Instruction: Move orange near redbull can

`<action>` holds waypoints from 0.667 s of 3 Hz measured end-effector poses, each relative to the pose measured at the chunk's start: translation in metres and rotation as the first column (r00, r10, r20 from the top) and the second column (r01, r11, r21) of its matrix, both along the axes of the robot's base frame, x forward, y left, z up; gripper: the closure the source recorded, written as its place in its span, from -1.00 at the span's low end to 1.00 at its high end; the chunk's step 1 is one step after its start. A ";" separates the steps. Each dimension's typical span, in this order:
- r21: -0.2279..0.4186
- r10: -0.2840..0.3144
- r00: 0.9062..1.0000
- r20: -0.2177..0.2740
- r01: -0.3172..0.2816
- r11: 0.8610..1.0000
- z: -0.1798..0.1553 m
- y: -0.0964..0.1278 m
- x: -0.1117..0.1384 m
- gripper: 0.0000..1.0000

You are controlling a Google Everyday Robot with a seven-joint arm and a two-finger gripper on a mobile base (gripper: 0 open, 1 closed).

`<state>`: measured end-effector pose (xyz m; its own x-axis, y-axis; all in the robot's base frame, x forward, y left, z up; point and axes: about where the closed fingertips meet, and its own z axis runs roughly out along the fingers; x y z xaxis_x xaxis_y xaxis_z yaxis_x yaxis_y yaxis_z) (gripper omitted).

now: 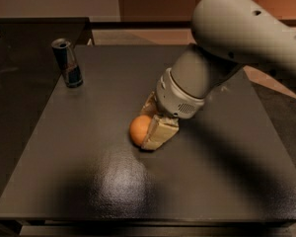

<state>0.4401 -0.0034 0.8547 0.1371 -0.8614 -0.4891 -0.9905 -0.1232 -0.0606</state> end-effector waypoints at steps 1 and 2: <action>0.049 -0.046 0.999 -0.005 0.046 0.998 0.026 0.002 0.012 0.77; 0.079 -0.114 0.993 -0.010 0.115 0.990 0.051 0.006 0.038 1.00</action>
Offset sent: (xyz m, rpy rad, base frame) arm 0.0760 0.0107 0.0844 0.1242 0.0154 -0.2224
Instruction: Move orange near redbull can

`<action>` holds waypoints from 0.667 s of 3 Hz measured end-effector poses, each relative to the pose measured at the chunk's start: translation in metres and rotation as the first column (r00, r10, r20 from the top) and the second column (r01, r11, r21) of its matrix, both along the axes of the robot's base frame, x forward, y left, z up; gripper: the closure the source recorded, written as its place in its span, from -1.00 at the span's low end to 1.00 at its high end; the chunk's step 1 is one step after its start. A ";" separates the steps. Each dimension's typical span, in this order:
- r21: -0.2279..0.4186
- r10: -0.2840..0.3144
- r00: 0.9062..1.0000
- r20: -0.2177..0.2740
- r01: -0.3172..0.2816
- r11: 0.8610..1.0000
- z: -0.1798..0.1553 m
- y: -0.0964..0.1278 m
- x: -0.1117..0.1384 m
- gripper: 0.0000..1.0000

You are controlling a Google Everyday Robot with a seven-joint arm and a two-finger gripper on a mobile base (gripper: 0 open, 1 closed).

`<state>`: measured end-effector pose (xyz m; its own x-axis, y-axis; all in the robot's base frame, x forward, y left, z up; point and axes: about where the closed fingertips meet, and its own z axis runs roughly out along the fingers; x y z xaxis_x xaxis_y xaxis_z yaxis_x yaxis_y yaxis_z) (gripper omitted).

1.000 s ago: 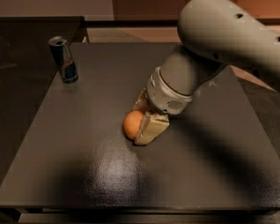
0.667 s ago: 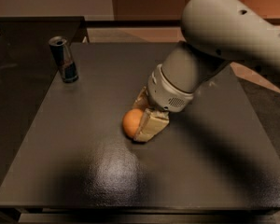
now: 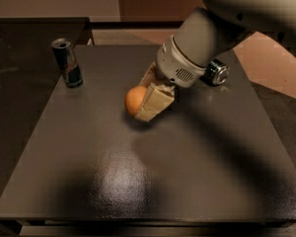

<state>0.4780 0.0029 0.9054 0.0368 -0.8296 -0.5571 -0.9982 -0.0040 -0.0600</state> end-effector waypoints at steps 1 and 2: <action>0.011 -0.072 0.997 0.000 0.072 0.997 0.018 0.011 0.033 1.00; 0.006 -0.119 0.993 0.000 0.119 0.993 0.021 0.030 0.062 1.00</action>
Offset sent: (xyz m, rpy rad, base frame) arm 0.1009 0.0525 0.0245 -0.0006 0.0001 -0.1861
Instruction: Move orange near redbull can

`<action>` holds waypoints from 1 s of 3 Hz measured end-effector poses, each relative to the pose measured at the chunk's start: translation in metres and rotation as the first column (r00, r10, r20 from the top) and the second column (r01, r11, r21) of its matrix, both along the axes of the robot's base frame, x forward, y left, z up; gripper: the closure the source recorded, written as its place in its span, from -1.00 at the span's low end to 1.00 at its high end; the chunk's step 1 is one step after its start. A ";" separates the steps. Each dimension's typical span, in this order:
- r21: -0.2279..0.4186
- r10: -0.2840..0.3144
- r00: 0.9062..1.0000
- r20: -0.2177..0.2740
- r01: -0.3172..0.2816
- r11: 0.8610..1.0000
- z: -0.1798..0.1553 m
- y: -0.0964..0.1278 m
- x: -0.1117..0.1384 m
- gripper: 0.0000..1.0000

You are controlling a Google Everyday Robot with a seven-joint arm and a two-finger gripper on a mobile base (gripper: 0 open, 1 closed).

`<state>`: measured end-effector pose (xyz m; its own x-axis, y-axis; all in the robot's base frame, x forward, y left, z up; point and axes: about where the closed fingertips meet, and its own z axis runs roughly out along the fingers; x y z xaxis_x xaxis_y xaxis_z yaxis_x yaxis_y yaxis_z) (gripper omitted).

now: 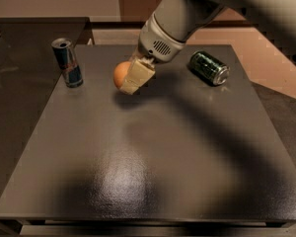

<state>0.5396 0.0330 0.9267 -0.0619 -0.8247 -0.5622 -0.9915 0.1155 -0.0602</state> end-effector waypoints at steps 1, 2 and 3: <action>0.006 -0.034 0.999 -0.010 0.034 0.999 0.001 0.022 0.024 1.00; 0.007 -0.045 0.999 -0.017 0.045 0.999 0.000 0.042 0.040 1.00; 0.004 -0.046 0.999 -0.018 0.046 0.999 -0.005 0.064 0.054 1.00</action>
Offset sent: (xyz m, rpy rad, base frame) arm 0.0625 0.0680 -0.0004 0.0104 0.0244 -0.0615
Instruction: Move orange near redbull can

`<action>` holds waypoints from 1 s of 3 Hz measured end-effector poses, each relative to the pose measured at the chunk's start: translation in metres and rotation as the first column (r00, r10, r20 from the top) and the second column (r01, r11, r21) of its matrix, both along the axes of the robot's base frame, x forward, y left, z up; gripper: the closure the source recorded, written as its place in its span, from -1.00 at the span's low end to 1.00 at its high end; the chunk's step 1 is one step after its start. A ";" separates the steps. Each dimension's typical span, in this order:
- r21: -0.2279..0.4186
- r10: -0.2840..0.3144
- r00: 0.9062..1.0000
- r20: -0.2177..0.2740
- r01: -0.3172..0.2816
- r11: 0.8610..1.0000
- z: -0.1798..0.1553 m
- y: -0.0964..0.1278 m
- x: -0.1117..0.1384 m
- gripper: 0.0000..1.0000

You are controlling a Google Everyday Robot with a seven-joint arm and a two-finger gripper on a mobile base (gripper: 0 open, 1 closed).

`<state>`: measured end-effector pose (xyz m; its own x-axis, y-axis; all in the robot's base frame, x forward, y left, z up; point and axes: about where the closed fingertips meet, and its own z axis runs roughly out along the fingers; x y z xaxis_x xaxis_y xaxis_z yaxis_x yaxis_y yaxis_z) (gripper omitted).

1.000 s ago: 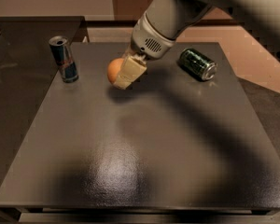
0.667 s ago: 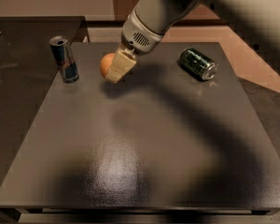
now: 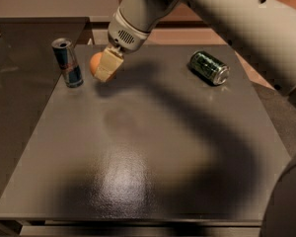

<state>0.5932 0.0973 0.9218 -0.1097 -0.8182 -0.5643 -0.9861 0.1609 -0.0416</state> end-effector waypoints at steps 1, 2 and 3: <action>-0.007 0.008 1.000 -0.007 -0.008 1.000 -0.010 0.020 0.009 1.00; -0.025 0.011 1.000 -0.018 -0.012 1.000 -0.028 0.035 0.015 1.00; -0.045 0.003 1.000 -0.021 -0.004 0.999 -0.045 0.044 0.021 0.63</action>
Offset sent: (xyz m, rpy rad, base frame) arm 0.0226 0.0504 -0.0463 -0.0439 0.0275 0.0102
